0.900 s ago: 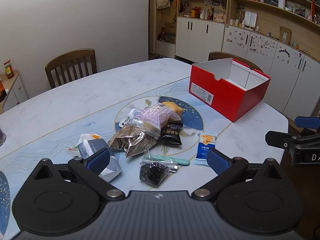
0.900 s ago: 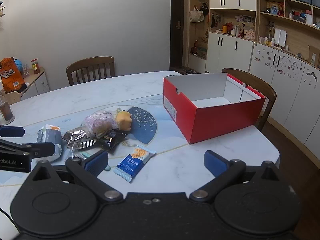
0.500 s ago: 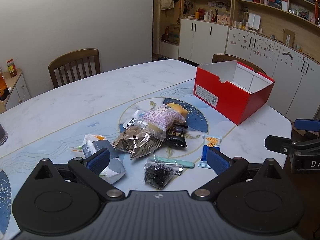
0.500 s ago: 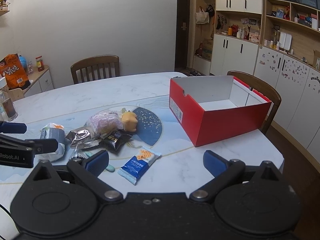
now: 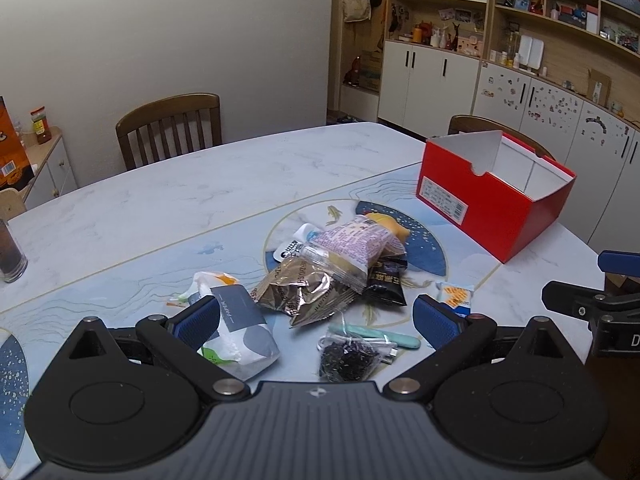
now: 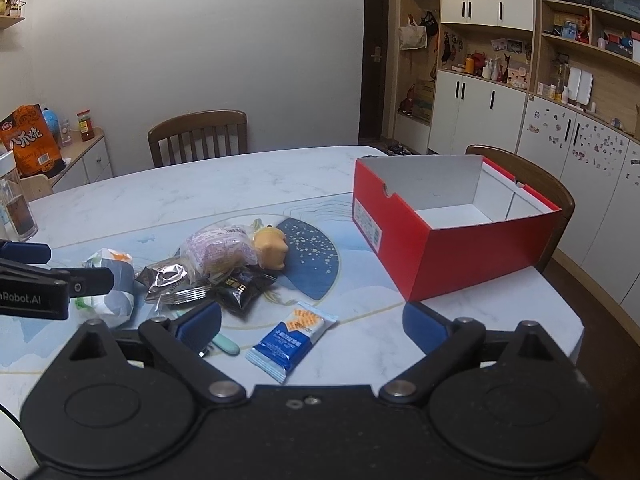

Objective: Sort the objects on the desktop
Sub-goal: 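Move both tools toward the snack pile on the table, then grasp the white tissue pack with left tool while right tool grasps blue cracker packet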

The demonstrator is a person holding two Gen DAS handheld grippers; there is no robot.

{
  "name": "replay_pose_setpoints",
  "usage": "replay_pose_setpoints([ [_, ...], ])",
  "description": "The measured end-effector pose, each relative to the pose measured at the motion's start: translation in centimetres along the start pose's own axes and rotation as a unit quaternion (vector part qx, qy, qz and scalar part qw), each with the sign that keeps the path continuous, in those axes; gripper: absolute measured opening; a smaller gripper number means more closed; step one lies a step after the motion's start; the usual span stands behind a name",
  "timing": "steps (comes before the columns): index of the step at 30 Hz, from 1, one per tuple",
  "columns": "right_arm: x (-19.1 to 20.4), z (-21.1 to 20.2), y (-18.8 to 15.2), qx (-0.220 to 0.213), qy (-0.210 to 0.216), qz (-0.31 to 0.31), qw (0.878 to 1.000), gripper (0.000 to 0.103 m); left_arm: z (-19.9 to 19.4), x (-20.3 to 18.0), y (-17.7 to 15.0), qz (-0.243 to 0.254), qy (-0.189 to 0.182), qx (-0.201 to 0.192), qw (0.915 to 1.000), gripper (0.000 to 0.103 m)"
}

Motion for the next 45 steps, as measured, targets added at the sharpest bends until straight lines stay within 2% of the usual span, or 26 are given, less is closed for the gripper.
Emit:
replay_pose_setpoints([
  [7, 0.5, 1.5, 0.4, 0.009, -0.003, -0.002, 1.000, 0.095, 1.1, 1.2, 0.1, -0.009, 0.016, -0.002, 0.9998, 0.103],
  [15, 1.5, 4.0, 0.1, 0.026, 0.002, -0.016, 1.000, 0.095, 3.5, 3.3, -0.2, -0.025, 0.046, 0.016, 0.9985, 0.103],
  [19, 2.1, 5.6, 0.2, 0.031, 0.003, -0.025, 0.999, 0.090, 4.8, 4.0, -0.5, -0.023, 0.062, 0.023, 0.9976, 0.103],
  [24, 2.2, 7.6, 0.2, 0.045, 0.000, -0.018, 0.999, 0.088, 6.5, 5.0, -0.7, -0.032, 0.075, 0.034, 0.9961, 0.103],
  [41, 1.9, 13.3, -0.2, 0.094, -0.021, 0.015, 0.995, 0.085, 10.3, 6.2, -0.6, -0.049, 0.085, 0.060, 0.9934, 0.103],
  [45, 1.5, 14.1, -0.3, 0.107, -0.020, 0.033, 0.993, 0.079, 10.9, 6.6, -0.9, -0.053, 0.089, 0.067, 0.9924, 0.103],
])
Point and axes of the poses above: each gripper's, at about its wrist camera, not at the fingertips, and z roughly the way its jaws point, x to its left, y to its top, the point moved 6 cm from there along z, roughly the way its jaws point, and after that the axes turned 13 degrees about x, right-handed, at the moved point
